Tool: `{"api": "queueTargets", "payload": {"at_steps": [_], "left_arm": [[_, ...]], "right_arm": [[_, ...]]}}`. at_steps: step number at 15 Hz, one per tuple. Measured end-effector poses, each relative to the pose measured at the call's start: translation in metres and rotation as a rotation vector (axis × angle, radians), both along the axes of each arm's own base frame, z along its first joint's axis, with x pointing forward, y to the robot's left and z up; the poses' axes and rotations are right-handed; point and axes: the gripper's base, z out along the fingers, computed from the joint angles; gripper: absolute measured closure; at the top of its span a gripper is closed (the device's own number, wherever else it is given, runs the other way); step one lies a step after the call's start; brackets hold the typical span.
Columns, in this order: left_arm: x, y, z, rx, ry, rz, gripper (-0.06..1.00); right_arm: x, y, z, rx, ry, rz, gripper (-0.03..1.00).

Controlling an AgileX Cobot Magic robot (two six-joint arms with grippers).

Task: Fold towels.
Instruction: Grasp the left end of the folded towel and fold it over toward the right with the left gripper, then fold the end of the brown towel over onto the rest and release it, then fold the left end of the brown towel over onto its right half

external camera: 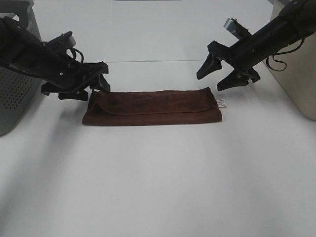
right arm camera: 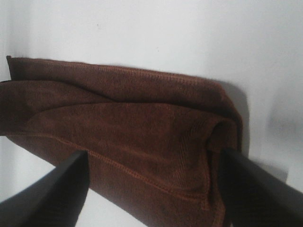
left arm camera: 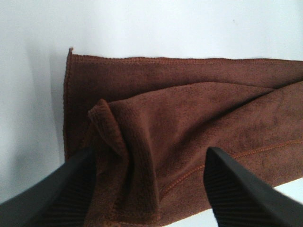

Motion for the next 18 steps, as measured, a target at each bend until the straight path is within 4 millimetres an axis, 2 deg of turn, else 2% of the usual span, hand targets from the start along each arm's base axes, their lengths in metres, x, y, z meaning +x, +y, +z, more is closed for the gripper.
{"api": "queueTargets", "payload": {"at_steps": [1, 2, 4, 10, 14, 17, 18], "left_arm": [[-0.002, 0.003, 0.016, 0.060, -0.054, -0.055, 0.25], [-0.002, 0.003, 0.022, 0.077, -0.068, -0.065, 0.20], [-0.002, 0.005, 0.021, 0.084, -0.051, -0.048, 0.16], [-0.004, 0.003, -0.027, 0.072, 0.098, -0.025, 0.16], [-0.001, 0.001, -0.035, 0.048, 0.109, -0.017, 0.20], [0.011, -0.004, -0.037, 0.015, 0.115, -0.036, 0.22], [0.014, -0.007, -0.037, 0.003, 0.124, -0.043, 0.33]], "right_arm": [[-0.004, -0.003, 0.009, -0.041, 0.024, 0.002, 0.25], [-0.007, -0.006, 0.013, -0.076, 0.037, 0.001, 0.25], [-0.011, -0.010, 0.019, -0.129, 0.061, 0.005, 0.25], [-0.013, -0.012, 0.018, -0.154, 0.083, 0.016, 0.24], [-0.013, -0.012, 0.018, -0.155, 0.081, 0.015, 0.25], [-0.012, -0.012, 0.018, -0.156, 0.076, 0.012, 0.25], [-0.012, -0.012, 0.018, -0.156, 0.074, 0.011, 0.25]]}}
